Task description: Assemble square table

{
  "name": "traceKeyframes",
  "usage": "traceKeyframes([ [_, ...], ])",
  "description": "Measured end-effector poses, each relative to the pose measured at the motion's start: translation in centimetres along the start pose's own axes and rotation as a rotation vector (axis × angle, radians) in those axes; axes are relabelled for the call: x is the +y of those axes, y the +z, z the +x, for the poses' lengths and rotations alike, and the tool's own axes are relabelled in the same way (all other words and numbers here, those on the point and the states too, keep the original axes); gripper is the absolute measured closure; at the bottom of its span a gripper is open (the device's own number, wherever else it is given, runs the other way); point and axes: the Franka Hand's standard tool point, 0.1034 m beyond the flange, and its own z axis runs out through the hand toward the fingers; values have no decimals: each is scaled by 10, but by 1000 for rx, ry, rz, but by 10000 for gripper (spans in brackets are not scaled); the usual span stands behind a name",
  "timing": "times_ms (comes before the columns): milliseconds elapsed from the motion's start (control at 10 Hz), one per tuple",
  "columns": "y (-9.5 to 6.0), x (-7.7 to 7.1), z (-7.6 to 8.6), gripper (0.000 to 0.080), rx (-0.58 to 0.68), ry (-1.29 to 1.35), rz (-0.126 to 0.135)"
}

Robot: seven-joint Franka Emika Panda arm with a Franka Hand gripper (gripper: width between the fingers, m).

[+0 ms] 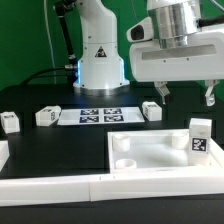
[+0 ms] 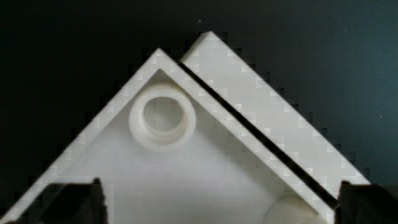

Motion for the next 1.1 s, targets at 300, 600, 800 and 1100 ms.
traceKeyframes([
  [300,1,1,1,150,1,-218,-2],
  [600,8,29,-23,150,-68,-394,-80],
  [800,18,41,-36,150,-84,-586,-141],
  [1100,17,42,-32,150,-87,-680,-136],
])
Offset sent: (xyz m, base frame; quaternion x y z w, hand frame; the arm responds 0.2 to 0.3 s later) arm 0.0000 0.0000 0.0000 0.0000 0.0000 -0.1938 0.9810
